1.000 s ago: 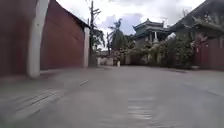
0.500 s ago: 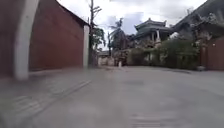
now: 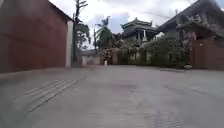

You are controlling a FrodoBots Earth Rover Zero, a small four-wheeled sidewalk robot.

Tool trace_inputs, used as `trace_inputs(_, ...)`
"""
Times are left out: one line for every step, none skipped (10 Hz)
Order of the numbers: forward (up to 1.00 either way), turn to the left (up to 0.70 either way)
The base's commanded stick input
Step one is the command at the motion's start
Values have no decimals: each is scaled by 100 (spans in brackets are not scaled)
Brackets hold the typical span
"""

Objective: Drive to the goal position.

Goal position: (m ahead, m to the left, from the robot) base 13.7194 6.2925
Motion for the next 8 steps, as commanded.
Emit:
trace_inputs(100, 0)
trace_inputs(100, 0)
trace_inputs(100, 0)
trace_inputs(100, 0)
trace_inputs(100, 0)
trace_inputs(100, 0)
trace_inputs(100, 0)
trace_inputs(100, -1)
